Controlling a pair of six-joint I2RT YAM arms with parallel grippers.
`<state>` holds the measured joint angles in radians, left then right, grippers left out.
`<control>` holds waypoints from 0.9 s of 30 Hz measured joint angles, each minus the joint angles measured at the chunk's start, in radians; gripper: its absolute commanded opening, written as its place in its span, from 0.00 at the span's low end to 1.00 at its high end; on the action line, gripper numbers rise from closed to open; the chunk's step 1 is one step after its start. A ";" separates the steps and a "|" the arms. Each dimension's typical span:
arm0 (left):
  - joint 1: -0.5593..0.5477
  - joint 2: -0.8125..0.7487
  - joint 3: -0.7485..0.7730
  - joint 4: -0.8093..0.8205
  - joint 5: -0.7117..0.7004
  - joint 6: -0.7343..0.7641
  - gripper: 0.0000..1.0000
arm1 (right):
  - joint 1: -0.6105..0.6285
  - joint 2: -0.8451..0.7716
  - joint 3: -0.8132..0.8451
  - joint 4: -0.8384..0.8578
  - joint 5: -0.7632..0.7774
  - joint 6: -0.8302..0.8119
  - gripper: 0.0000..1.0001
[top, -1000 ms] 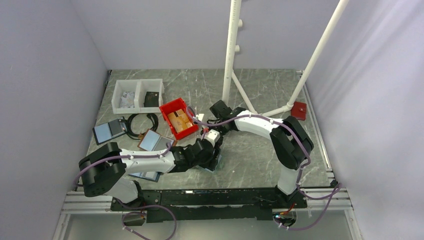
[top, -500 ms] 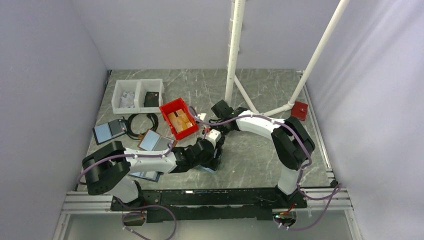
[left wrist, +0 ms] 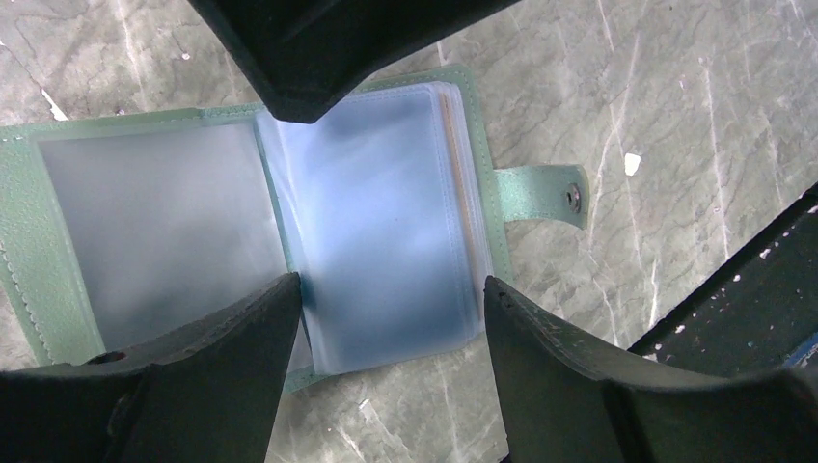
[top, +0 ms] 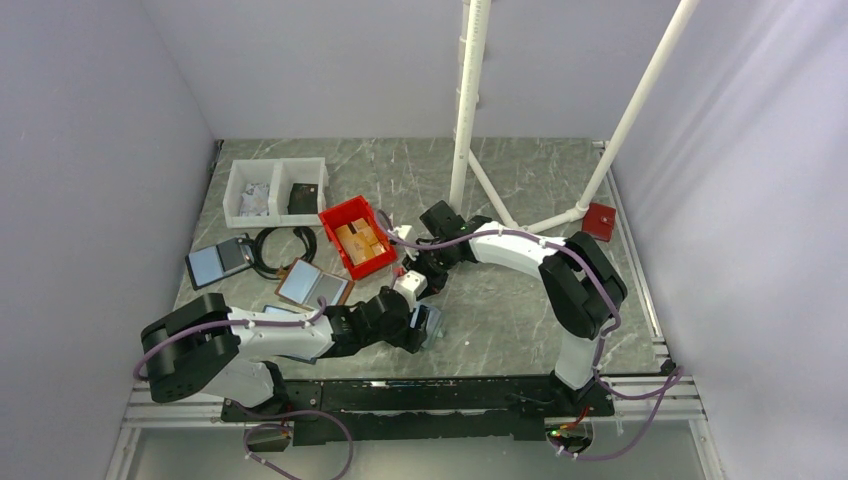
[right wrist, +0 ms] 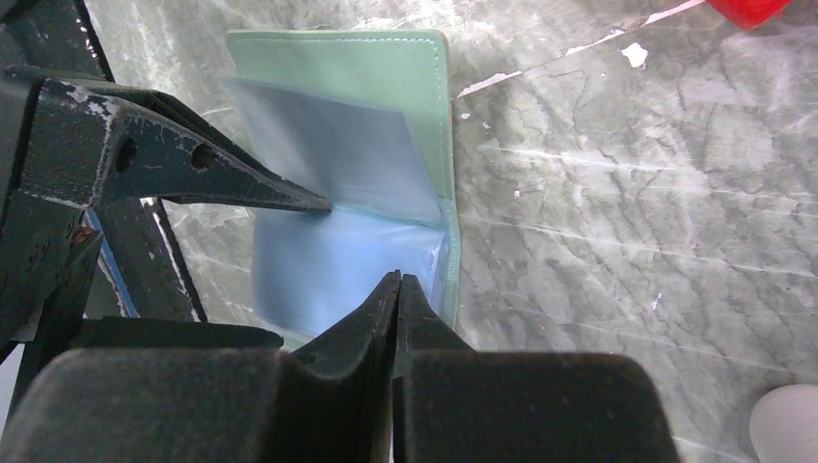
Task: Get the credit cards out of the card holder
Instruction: Open the card holder at the center of the board.
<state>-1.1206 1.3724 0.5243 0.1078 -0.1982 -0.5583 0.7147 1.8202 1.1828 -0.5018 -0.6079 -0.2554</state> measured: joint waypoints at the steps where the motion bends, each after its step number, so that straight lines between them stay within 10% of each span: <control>1: 0.000 0.000 0.000 0.000 0.000 0.000 0.75 | 0.000 0.000 0.000 0.000 0.000 0.002 0.02; 12: 0.000 0.039 0.023 0.006 -0.011 -0.003 0.76 | -0.014 -0.001 0.000 -0.004 -0.030 -0.003 0.02; 27: 0.004 0.024 0.017 -0.002 -0.043 -0.046 0.30 | -0.016 -0.041 0.001 -0.020 -0.068 -0.021 0.02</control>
<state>-1.1164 1.3968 0.5411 0.1055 -0.2413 -0.6044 0.6991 1.7790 1.1835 -0.5220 -0.6758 -0.2764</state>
